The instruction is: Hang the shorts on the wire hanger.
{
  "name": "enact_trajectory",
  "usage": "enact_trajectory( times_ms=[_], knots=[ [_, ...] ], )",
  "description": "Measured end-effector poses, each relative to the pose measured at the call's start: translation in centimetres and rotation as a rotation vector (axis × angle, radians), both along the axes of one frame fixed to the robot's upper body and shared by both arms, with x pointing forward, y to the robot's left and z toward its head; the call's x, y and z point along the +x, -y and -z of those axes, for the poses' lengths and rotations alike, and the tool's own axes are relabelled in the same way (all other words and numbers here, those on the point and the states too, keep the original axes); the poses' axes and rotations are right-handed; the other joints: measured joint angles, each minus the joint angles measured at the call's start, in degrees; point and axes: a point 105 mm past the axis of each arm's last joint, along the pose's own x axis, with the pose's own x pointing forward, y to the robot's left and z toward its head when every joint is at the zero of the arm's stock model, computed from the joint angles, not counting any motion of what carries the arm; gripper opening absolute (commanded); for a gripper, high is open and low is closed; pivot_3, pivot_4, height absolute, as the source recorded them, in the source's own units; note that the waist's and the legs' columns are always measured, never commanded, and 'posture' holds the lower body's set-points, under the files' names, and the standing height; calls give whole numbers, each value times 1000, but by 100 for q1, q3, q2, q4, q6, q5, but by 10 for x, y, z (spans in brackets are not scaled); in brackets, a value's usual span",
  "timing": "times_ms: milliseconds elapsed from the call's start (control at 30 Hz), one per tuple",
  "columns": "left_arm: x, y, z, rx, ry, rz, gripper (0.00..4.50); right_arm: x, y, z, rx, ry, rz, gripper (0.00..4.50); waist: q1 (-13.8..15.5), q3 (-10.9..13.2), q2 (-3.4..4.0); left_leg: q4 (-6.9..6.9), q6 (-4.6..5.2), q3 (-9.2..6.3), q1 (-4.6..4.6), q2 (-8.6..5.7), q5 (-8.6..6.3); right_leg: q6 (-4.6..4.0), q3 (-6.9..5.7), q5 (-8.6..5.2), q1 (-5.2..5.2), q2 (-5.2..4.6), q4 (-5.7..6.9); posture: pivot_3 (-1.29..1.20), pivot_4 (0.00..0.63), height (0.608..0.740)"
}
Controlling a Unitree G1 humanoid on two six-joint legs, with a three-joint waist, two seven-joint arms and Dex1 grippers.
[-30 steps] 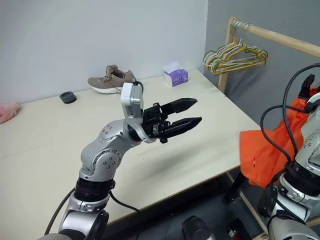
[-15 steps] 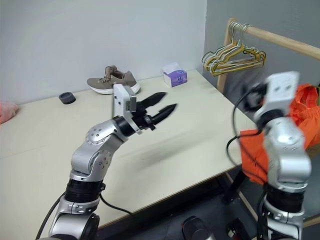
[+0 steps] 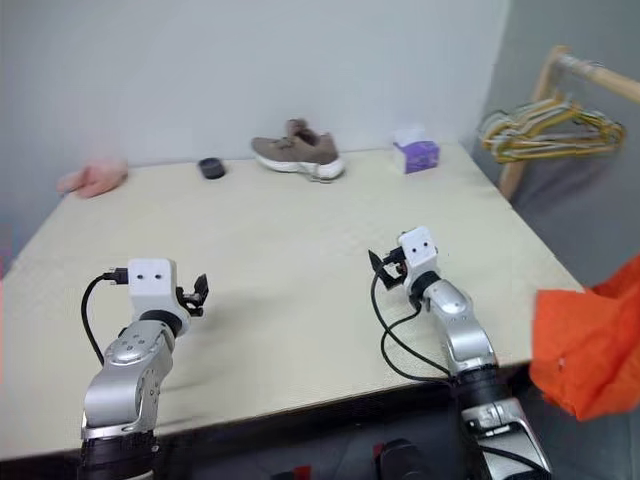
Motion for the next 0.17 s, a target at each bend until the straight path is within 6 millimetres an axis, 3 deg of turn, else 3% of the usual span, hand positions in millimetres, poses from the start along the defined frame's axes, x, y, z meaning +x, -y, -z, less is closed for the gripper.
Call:
enact_trajectory(
  times_ms=[167],
  knots=[
    [1,6,0,-53,17,35,2895,3,-5,7,39,-32,-18,4469,374,-1,0,2,-1,6,4,0,0,-4,3,2,6,-1,0,-48,6,740]
  ],
)
